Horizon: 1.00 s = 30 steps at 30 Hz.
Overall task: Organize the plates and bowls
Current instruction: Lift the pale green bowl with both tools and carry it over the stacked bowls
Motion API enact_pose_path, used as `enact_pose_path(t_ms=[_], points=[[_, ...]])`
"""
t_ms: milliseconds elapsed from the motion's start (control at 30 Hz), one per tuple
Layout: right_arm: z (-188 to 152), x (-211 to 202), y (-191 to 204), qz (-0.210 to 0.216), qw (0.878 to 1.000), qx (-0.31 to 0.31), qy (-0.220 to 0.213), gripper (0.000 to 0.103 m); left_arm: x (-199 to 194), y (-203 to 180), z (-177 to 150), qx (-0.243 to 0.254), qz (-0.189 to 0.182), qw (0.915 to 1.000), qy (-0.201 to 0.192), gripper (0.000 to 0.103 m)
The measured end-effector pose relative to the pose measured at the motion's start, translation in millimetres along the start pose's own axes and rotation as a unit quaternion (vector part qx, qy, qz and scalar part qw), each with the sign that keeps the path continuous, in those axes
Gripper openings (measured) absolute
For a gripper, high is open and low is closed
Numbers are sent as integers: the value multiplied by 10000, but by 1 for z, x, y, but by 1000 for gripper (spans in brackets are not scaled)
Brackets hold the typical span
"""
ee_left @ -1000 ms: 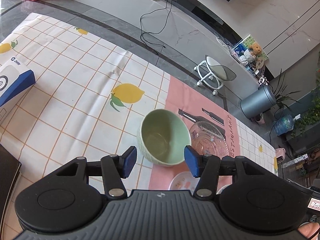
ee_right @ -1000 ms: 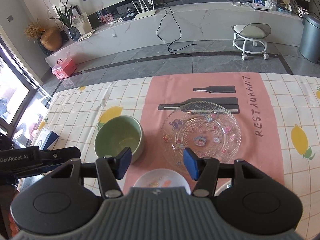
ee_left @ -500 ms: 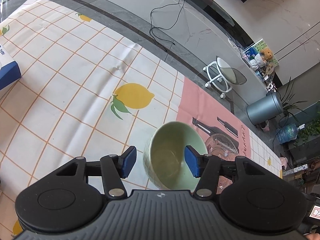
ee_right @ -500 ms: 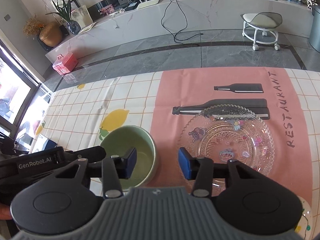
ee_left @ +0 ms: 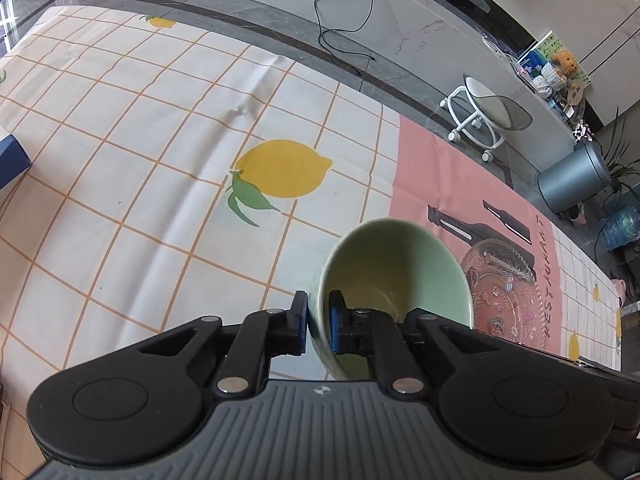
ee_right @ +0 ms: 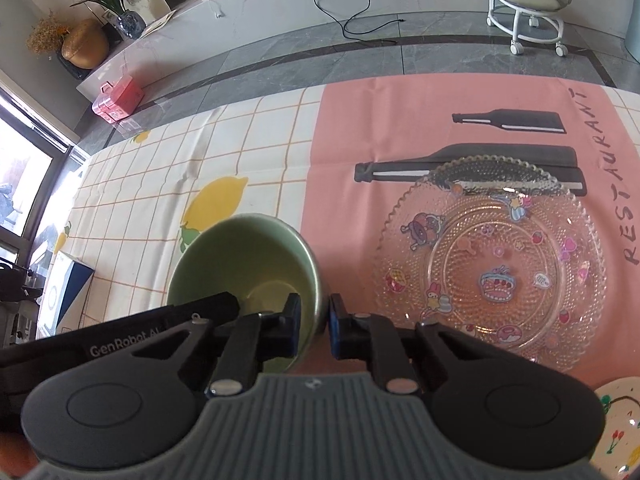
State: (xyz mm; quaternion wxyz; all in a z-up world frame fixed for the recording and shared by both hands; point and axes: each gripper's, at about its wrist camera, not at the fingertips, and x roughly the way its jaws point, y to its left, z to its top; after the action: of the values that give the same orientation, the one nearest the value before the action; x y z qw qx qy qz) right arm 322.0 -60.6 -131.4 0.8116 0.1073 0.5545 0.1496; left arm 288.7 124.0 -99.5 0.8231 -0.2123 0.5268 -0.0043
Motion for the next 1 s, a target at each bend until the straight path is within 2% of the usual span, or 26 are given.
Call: enact_pose_path(t_ms=[233,433,667,1000], points=[[-2,-3,1,2,10000,77,37,10,-7,-2,-4,10,61,10000,-26,10],[-9,-27,7,62,9999,77,45,10,-37,-10,-11,31,150,9999,-12,10],[-31,-75,19,146,9999,37,42,10,-90,-23,-31,90,201,9997,-39,10],[-86,-161,31,485,9987,-96,-135,10,-173,-39,-78,341,170,9988,-308,10]])
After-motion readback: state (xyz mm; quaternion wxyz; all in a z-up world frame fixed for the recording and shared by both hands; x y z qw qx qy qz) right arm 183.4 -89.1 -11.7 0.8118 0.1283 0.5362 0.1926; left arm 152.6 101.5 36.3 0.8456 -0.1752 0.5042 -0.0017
